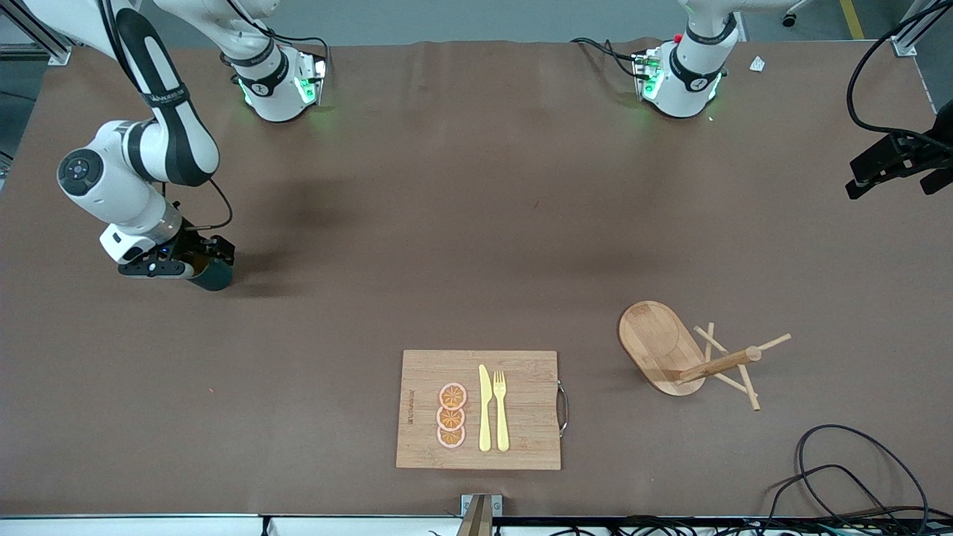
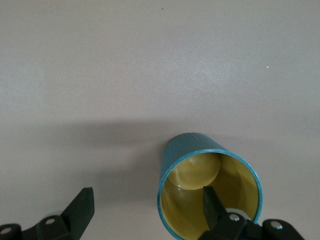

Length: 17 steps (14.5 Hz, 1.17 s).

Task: Pass cup and hang on rack
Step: 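Close the right gripper on the teal mug's rim wall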

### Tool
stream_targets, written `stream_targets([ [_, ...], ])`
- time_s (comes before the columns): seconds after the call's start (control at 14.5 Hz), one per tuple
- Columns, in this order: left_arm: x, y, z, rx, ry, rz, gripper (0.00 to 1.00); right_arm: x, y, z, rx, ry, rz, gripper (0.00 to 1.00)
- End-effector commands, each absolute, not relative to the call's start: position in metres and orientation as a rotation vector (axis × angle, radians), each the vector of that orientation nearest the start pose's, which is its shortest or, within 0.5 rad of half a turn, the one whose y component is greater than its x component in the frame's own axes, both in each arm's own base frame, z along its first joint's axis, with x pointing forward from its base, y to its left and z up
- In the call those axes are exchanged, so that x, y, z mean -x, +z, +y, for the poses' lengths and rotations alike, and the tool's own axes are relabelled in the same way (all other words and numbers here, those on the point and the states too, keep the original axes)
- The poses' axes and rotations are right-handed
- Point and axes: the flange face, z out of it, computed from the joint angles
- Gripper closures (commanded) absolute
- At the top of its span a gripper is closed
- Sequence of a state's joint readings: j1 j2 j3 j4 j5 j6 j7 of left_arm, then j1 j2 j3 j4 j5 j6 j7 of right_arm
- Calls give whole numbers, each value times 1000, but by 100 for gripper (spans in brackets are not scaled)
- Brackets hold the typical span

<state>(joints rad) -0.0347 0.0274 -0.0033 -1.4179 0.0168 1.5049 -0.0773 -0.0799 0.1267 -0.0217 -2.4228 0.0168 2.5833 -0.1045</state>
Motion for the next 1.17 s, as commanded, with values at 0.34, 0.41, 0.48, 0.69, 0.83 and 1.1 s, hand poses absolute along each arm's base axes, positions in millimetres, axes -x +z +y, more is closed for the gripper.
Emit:
stream_targets([
  [0.34, -551, 676, -21, 3110, -82, -60, 0, -493, 234, -55, 3138, -100, 28, 13],
  [0.41, -551, 676, -21, 3110, -82, -60, 0, -493, 231, -58, 3139, -104, 36, 17],
  [0.48, -551, 676, -21, 3110, -82, -60, 0, -493, 230, -59, 3139, -107, 38, 22],
  [0.69, -551, 676, -21, 3110, -82, -60, 0, -493, 230, -58, 3139, -104, 36, 38],
  [0.83, -551, 676, -20, 3110, -82, -60, 0, -493, 230, -60, 3139, -105, 43, 47],
  [1.1, -551, 676, -20, 3110, -82, -60, 0, -492, 230, -63, 3139, -104, 52, 71],
])
